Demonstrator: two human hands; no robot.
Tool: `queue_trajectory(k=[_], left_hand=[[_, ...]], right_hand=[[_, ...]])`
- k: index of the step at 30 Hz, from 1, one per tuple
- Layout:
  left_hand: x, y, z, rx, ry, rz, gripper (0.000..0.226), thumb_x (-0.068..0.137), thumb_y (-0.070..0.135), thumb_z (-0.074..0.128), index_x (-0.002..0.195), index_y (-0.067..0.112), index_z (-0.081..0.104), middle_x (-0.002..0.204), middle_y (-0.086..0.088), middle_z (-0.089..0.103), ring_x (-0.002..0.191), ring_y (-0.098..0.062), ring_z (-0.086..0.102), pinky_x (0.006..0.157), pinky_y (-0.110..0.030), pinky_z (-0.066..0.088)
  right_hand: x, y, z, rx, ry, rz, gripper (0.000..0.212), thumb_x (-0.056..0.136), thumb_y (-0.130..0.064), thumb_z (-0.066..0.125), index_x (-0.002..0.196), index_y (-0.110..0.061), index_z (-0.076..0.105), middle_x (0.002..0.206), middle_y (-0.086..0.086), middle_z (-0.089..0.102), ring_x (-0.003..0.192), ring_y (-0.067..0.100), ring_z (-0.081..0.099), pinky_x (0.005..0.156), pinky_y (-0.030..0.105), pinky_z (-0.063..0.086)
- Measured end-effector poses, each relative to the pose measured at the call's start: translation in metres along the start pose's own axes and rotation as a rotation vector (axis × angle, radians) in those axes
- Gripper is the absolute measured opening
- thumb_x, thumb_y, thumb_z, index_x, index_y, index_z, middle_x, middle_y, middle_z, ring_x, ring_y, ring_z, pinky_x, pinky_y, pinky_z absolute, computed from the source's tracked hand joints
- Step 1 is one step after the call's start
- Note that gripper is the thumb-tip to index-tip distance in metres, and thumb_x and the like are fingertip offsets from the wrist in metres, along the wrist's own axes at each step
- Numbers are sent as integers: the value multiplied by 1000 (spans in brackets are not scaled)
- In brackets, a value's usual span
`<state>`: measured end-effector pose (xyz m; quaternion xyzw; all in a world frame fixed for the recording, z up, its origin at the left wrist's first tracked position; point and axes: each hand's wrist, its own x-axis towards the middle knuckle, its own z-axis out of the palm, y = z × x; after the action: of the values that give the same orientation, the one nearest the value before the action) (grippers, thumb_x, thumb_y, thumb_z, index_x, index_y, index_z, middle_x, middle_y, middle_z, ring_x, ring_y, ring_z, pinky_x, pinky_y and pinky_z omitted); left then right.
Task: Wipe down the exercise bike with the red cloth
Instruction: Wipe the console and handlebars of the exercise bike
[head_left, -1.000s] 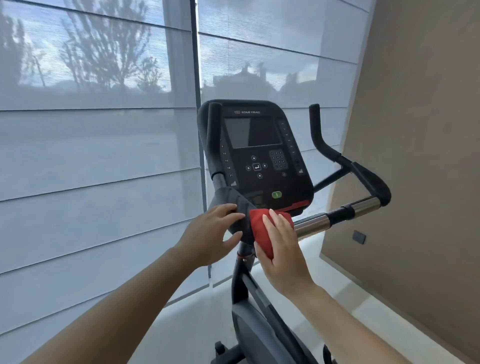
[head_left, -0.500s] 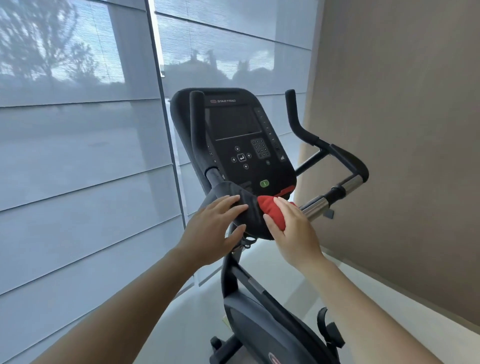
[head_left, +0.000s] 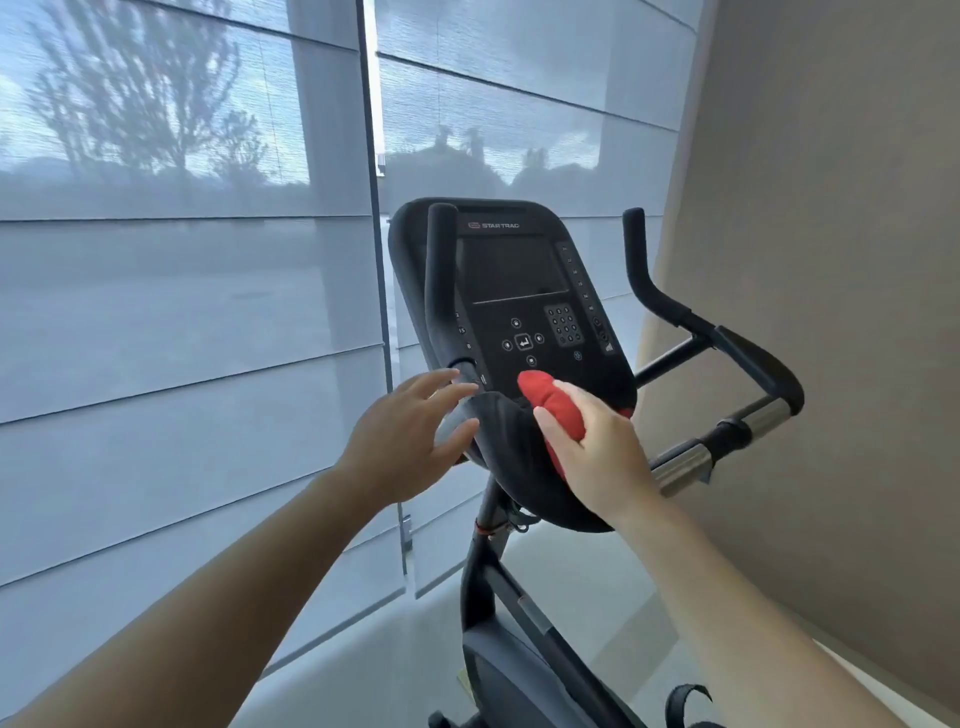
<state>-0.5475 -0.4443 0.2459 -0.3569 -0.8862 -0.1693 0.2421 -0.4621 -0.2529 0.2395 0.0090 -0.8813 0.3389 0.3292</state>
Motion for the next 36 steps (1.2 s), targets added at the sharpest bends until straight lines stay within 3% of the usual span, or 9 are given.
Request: queue_trajectory(k=[2,4,8,13,22,24,26,30,36], left_hand=[[0,-5,1,-7,-13,-13,44,95,46,42,137,35,44,147,9,40,133,-13,39,100,-35,41],[1,-11,5,12,-44,10,45,95,47,41,139,35,42,148,9,38,133,-13,38,100,-33,40],[15,-28,7,16,-37,32,48,94,49,40,140,35,40,149,11,36,134,-11,36,100,-32,40],[44,-67,-4,-6,34,99,47,94,48,41,139,35,41,148,10,37,133,-14,39,100,-35,42],[133,-163,-17,-65,88,267,50,93,50,43,140,32,41,149,7,38,134,-16,39,101,-36,41],[153,-183,-17,-76,93,301,51,93,50,42,141,32,40,149,7,38,134,-15,39,101,-35,41],[173,-202,-14,-81,95,332,52,93,51,42,142,32,38,150,7,36,135,-15,37,102,-35,40],[200,-222,4,-109,75,416,53,93,51,43,142,32,37,150,8,36,136,-14,34,104,-33,37],[219,-229,34,-140,34,526,53,93,48,44,142,29,39,150,7,35,138,-13,32,107,-31,34]], right_hand=[[-2,7,13,-155,-115,-25,47,91,-42,51,132,-17,49,131,-3,56,122,15,49,96,21,36],[4,9,19,-182,-120,3,51,91,-46,48,134,-19,47,134,-5,53,125,15,46,95,22,33],[38,-4,29,-2,-64,132,30,92,-42,49,111,-25,64,100,-15,66,97,9,60,76,14,39],[79,-21,39,6,106,133,29,92,-40,50,110,-23,65,95,-10,66,81,2,53,59,-6,33],[169,-65,88,-49,442,110,32,93,-40,48,114,-19,62,98,-9,65,95,11,60,80,16,41],[189,-75,102,-73,505,102,38,93,-41,48,122,-17,57,110,-2,66,106,17,60,92,25,45],[204,-80,121,-168,475,117,53,93,-44,46,137,-16,43,130,5,57,120,20,52,103,26,38],[202,-71,156,-389,356,125,73,94,-43,43,149,-15,5,158,2,13,142,15,18,102,9,7],[192,-67,165,-489,321,154,74,95,-42,42,149,-17,-1,159,-2,2,144,8,5,107,12,5]])
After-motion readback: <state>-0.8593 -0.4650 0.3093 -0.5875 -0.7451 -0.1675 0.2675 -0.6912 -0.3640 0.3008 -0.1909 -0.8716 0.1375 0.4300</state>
